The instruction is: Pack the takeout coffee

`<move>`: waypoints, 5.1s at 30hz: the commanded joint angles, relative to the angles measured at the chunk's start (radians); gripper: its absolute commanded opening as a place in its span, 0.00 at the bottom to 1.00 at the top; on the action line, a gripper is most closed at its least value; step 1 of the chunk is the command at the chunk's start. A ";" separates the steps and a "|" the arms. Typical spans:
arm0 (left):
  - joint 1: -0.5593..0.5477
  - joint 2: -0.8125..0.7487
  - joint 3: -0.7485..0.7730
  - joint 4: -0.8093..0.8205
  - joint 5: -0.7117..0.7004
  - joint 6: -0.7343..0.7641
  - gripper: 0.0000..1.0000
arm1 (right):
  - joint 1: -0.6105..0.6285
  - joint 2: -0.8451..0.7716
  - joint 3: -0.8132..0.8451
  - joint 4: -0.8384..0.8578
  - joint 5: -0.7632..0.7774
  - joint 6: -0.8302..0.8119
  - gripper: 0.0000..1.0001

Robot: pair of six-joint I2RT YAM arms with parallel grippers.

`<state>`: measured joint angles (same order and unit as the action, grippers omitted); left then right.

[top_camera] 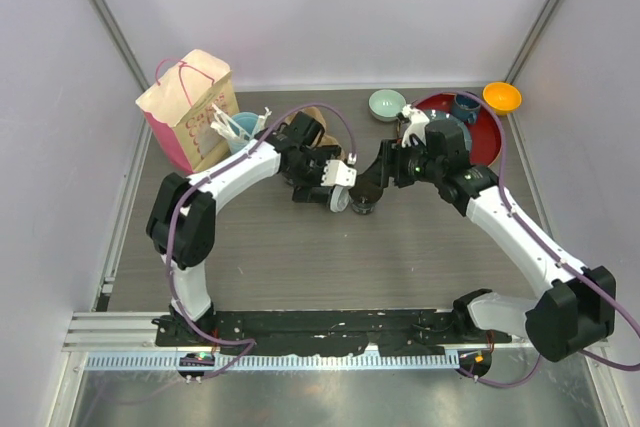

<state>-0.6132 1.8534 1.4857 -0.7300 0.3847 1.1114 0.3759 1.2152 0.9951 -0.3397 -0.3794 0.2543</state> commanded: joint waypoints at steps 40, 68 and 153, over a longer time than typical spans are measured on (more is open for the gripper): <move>0.015 0.012 -0.120 0.115 0.103 -0.071 0.60 | -0.023 -0.106 -0.013 -0.038 0.005 -0.050 0.68; 0.066 -0.479 -0.064 -0.422 0.741 -0.371 0.59 | 0.107 -0.173 0.387 -0.454 -0.633 -1.131 0.58; 0.067 -0.457 0.004 -0.180 0.760 -0.644 0.51 | 0.475 -0.092 0.264 -0.255 -0.386 -1.121 0.13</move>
<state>-0.5354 1.3956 1.4513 -1.0752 1.0897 0.4450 0.8165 1.1122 1.2472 -0.7208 -0.7231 -0.9058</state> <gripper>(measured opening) 0.571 0.157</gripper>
